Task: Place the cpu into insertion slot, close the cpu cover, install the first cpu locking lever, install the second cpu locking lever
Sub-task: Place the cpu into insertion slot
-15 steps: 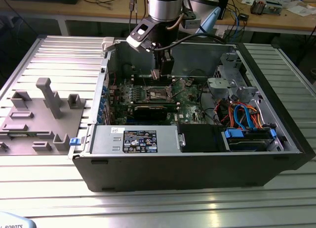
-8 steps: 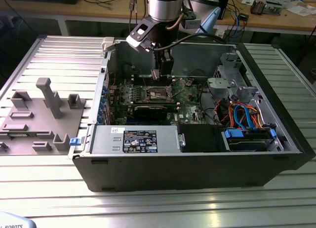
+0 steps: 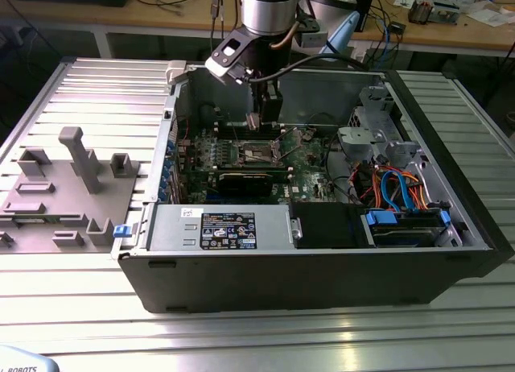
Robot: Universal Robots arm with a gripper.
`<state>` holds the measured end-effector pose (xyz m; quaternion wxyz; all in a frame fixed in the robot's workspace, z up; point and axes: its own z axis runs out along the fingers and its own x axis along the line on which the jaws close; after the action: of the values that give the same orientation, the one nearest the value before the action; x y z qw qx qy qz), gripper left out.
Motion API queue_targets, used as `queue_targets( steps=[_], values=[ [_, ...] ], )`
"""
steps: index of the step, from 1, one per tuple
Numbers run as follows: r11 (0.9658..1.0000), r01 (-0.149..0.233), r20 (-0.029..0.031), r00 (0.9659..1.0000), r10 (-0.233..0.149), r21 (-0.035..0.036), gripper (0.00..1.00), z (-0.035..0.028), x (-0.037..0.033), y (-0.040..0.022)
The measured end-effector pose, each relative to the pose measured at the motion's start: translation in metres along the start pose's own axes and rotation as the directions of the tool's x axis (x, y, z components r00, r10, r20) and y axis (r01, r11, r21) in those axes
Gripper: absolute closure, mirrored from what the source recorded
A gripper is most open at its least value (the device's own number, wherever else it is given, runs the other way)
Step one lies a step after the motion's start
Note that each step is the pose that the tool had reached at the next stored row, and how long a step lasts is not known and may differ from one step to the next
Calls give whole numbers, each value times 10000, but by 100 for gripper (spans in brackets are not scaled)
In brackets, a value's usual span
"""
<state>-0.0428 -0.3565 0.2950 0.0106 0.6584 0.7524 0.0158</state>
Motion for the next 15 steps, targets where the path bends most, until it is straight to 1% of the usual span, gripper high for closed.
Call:
queue_targets(
  steps=[6,15],
  values=[
    [9998,-210,7,9998,210,-1,45,1,0,-1],
    [9984,-570,21,9984,570,-3,45,2,0,-3]
  ],
)
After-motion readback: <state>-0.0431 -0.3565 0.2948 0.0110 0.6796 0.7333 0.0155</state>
